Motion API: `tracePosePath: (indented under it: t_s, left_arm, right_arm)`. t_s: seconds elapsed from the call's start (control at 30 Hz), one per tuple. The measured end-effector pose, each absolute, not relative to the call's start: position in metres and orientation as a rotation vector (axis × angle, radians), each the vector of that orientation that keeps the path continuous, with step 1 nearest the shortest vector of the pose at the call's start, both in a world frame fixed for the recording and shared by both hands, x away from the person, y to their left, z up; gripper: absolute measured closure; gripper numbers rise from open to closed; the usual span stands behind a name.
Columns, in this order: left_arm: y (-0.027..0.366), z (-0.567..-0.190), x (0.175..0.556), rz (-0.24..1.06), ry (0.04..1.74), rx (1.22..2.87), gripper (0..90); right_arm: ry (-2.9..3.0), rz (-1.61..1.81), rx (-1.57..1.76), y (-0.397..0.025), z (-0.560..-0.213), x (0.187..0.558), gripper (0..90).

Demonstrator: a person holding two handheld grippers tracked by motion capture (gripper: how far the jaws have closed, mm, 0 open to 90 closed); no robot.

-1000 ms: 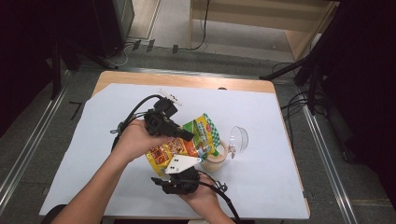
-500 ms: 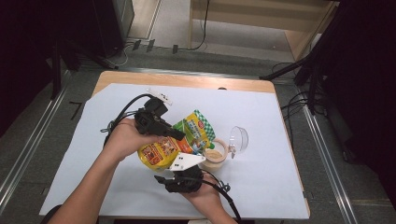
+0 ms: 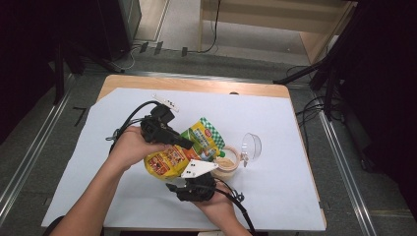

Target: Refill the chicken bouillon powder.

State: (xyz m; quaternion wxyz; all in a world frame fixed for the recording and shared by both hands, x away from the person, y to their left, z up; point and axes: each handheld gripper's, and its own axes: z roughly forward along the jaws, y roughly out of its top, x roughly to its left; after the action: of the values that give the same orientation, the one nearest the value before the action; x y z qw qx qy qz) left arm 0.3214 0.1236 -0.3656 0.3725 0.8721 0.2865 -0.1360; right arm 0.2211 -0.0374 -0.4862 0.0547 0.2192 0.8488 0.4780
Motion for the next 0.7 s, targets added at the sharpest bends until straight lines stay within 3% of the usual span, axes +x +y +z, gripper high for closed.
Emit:
tracePosePath:
  t_s: [0.37, 0.7]
  left_arm:
    - [0.118, -0.370, 0.321, -0.287, 0.705, 2.242, 84.8]
    - [0.130, -0.367, 0.320, -0.297, 0.649, 2.235, 90.0]
  right_arm:
    - [2.589, 1.429, 0.676, -0.038, -0.489, 0.222, 53.5]
    - [2.572, 1.444, 0.672, -0.039, -0.486, 0.222, 53.6]
